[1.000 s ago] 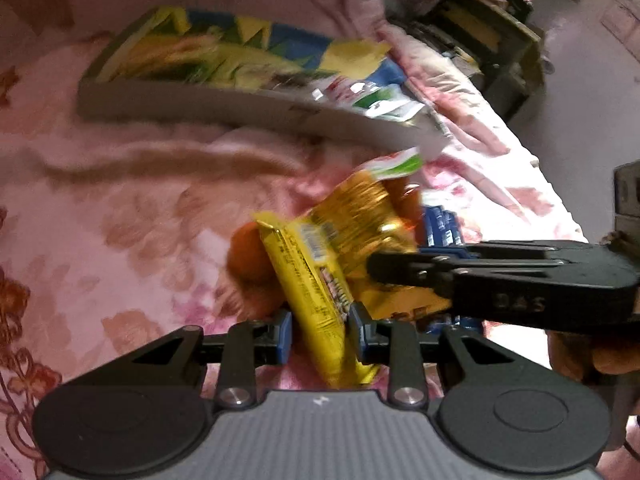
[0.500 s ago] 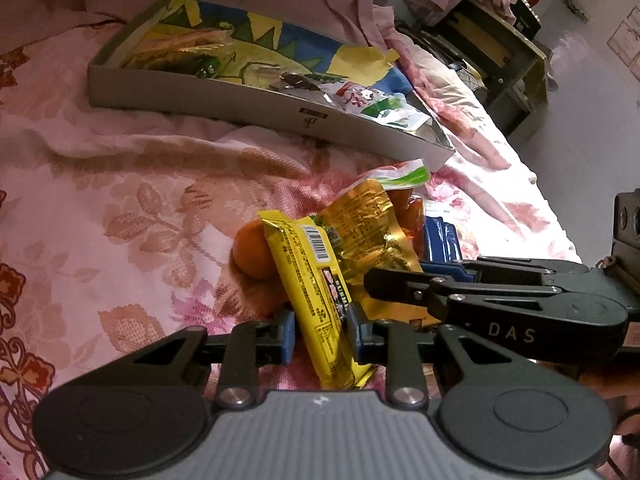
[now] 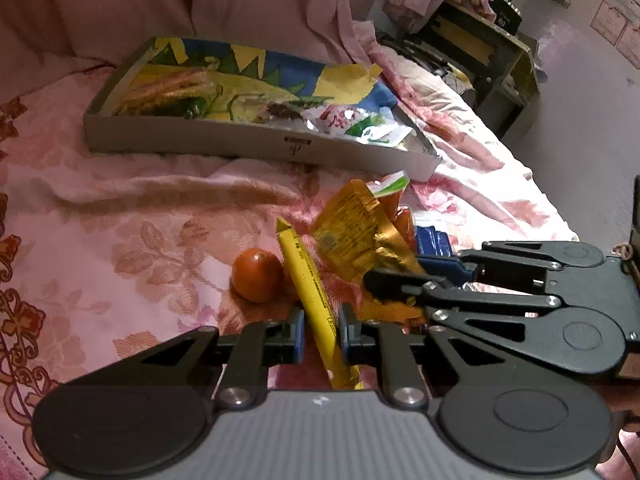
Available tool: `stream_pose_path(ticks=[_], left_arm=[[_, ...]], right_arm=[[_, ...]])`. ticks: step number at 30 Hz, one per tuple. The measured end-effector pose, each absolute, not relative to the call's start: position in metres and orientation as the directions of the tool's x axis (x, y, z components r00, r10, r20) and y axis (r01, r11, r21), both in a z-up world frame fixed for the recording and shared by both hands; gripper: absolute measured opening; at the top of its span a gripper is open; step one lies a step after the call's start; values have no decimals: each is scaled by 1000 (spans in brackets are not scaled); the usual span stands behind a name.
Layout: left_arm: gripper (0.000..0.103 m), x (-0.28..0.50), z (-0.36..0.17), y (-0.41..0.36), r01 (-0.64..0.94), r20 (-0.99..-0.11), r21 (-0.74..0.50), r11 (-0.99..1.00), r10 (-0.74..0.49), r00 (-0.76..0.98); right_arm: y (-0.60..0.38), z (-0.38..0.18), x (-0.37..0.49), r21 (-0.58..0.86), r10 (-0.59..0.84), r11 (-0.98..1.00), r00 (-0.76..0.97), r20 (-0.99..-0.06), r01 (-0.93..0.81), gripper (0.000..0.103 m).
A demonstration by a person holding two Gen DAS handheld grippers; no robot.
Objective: Organize snacks
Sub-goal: 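Lift and carry the wafer bar with left tool while right tool carries the foil pack to the box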
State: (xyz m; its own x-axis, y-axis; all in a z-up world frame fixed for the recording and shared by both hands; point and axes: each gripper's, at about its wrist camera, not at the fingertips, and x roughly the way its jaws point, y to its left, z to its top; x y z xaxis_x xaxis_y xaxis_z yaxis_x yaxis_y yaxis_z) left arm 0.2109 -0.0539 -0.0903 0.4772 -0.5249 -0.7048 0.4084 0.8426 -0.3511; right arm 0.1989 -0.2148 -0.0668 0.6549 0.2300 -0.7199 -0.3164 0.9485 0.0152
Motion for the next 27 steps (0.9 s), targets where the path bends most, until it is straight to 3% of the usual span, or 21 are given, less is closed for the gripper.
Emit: stream_pose_path(ticks=[14, 27], left_arm=[[11, 208, -76, -43, 374, -645, -330, 867, -496, 581], [11, 238, -48, -27, 252, -464, -499, 829, -501, 730]], right_arm=[[-198, -48, 176, -249, 155, 908, 821, -550, -338, 16], [-208, -36, 185, -347, 19, 923, 922, -388, -165, 16]])
